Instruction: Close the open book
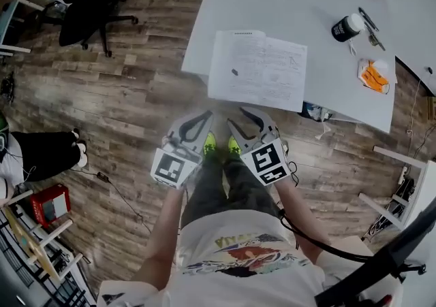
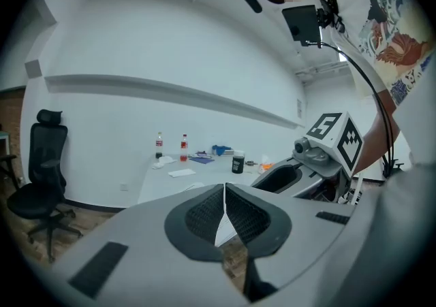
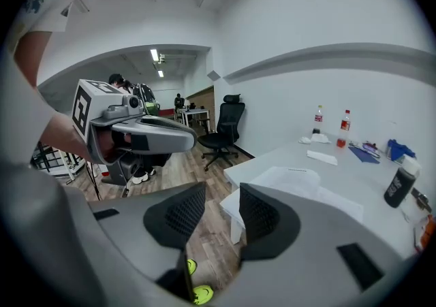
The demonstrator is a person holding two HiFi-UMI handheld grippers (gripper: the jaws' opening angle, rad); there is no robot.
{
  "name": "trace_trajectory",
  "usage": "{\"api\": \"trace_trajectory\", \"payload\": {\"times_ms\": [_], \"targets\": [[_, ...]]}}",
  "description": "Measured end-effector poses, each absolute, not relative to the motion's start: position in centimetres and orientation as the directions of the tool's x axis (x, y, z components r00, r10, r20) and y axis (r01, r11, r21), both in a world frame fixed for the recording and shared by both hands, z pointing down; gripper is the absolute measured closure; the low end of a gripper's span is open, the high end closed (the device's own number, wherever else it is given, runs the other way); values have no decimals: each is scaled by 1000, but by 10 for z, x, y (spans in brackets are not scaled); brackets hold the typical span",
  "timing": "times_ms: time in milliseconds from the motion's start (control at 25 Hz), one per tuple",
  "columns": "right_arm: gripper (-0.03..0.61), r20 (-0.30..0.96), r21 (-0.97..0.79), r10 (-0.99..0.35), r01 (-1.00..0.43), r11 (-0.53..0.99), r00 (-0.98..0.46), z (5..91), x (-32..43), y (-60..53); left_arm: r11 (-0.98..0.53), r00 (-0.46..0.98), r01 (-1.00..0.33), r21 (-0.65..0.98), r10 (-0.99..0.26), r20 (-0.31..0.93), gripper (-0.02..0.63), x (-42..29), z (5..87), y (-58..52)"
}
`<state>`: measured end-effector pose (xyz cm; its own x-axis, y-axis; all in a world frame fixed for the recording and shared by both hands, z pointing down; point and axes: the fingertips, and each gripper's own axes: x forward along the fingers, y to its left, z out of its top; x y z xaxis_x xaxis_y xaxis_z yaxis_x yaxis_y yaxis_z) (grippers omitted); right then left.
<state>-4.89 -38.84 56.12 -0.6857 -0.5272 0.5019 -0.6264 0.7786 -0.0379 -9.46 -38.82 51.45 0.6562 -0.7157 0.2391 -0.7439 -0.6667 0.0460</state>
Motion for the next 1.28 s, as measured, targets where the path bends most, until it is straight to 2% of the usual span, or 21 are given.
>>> {"api": "trace_trajectory", "payload": {"times_ms": [320, 640, 1040, 1280], "targets": [[437, 583, 104, -573, -647, 756, -576, 632, -56, -419, -690, 690, -718, 90, -691, 214, 600, -103, 572, -419], [389, 649, 283, -611, -601, 747, -454, 695, -69, -439, -671, 691, -722, 169, -687, 226, 600, -126, 629, -431], [380, 702, 328, -614, -601, 729, -360, 742, -79, -453, -679, 716, -698, 225, -657, 236, 600, -139, 662, -433], [371, 724, 406, -622, -545, 734, -298, 761, -86, -460, -671, 715, -699, 246, -657, 239, 600, -146, 671, -434]]}}
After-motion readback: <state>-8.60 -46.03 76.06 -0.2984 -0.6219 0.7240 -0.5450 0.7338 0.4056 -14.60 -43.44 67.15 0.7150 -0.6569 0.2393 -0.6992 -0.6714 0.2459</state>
